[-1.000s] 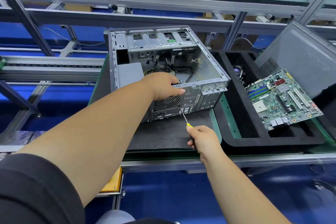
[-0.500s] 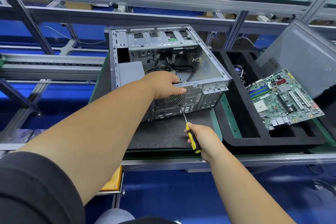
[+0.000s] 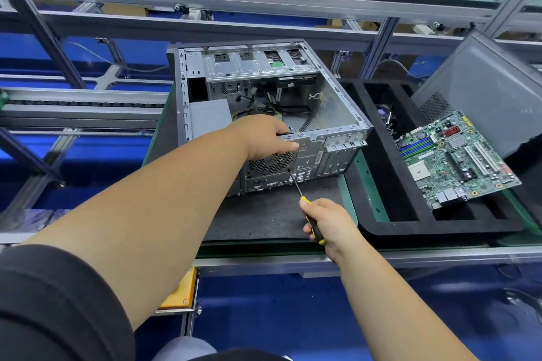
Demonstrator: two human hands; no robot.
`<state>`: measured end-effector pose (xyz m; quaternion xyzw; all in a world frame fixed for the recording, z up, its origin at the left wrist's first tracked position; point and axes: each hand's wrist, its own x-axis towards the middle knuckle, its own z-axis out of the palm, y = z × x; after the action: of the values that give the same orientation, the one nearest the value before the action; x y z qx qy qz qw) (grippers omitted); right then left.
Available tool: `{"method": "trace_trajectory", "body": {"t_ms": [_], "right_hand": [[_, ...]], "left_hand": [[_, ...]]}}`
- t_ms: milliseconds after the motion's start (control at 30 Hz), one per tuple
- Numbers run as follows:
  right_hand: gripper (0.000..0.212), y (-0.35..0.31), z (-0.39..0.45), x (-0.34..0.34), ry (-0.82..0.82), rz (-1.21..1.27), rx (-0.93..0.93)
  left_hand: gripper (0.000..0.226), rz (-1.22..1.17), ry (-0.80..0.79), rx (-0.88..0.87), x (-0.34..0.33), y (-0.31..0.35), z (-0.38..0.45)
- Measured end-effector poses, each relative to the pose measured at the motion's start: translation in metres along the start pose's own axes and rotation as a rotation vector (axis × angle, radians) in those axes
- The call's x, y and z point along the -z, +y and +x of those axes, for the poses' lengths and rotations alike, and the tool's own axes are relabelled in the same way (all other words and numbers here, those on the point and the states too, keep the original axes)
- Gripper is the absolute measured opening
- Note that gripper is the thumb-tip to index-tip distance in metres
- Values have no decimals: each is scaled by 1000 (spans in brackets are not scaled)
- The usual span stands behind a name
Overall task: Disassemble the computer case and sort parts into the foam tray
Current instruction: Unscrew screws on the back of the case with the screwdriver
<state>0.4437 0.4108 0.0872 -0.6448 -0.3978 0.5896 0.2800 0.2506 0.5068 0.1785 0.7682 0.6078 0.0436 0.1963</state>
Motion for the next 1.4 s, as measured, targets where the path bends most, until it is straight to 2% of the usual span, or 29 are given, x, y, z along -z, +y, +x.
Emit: {"method": "trace_trajectory", "body": {"t_ms": [67,200,267,333,433,500,700,800,867,967,1100,1267,1333,1400], "right_hand": [[26,2,0,-1,50,-86,56],[28,4,1,-5,228,-509,269],[27,4,1,-5,247,-565,310],[26,1,0,-3,178,-462,194],[31,-5,-1,0,-17,-21,-70],[34,-6,-2,4,-114,219,-150],[34,-3,-6,6,-161,367,-246],[32,-1,-5,2,-148,394,-252],[31,-2,-3,0,-108,337,-241],[30,-4,0,-4,-16,122,-183],[27,3,-2,-4,95,-151,52],[27,3,-8,-10,351,-741,370],[25,4,-8,-12,393,-784,427],[23,4,-6,-10,337,-732,373]], "left_hand": [[40,-4,3,-2,0,-1,1],[42,-16,4,-4,-1,-1,1],[40,-17,4,-11,-1,-1,2],[39,-24,5,-16,-1,-2,2],[40,-19,10,-13,0,-1,2],[41,-19,9,-8,-1,-1,2],[49,-9,17,-2,-2,-2,3],[40,-16,12,-3,-3,-3,4],[38,-18,16,-4,-3,-4,4],[39,-4,30,-5,-4,-4,5],[39,-10,33,-4,-4,-4,5],[39,-10,36,-14,-4,-3,4],[40,-9,33,-22,-4,-3,4],[41,-7,29,-25,-3,-4,4]]}}
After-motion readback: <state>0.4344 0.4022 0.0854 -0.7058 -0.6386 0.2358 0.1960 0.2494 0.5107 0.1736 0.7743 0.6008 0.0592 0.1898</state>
